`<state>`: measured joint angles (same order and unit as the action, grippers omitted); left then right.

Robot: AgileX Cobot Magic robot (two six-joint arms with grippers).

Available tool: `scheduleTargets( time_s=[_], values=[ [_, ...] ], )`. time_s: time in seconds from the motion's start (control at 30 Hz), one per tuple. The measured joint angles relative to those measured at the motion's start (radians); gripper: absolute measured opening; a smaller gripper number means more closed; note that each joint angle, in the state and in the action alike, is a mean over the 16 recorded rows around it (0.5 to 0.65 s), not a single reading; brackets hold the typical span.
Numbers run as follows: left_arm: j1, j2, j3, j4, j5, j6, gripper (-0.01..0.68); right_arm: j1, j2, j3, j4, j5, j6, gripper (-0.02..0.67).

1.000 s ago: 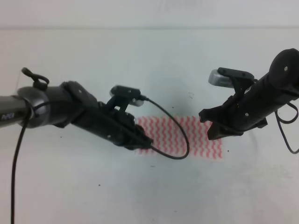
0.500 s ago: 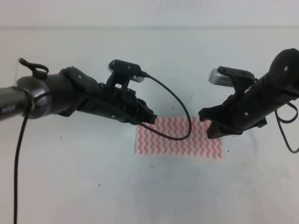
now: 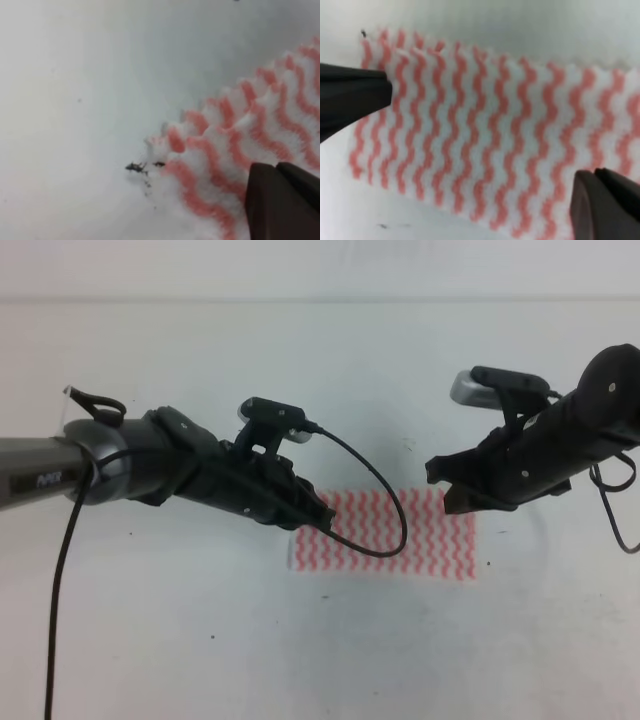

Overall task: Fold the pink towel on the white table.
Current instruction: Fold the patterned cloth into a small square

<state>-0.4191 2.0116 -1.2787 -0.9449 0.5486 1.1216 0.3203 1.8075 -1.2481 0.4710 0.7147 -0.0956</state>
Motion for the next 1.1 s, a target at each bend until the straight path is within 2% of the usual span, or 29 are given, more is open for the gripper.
scheduleTargets(
  time_s=[0.17,0.33,0.57,0.8,1.1],
  values=[
    [0.000,0.010,0.000,0.004,0.014,-0.017,-0.005,0.000,0.002,0.000,-0.053,-0.031,0.050,-0.015],
    [0.000,0.014,0.000,0.012,0.042,-0.049,-0.005,0.000,0.002,0.000,-0.127,-0.036,0.125,0.019],
    [0.000,-0.007,0.000,0.022,0.080,-0.094,-0.005,0.000,0.001,0.000,-0.212,-0.028,0.235,0.115],
    [0.000,-0.055,0.000,0.023,0.107,-0.096,-0.005,0.000,0.015,0.000,-0.238,-0.022,0.275,0.220],
    [0.000,-0.074,0.000,0.021,0.113,-0.055,-0.005,0.000,0.063,0.000,-0.234,-0.018,0.283,0.268]
  ],
)
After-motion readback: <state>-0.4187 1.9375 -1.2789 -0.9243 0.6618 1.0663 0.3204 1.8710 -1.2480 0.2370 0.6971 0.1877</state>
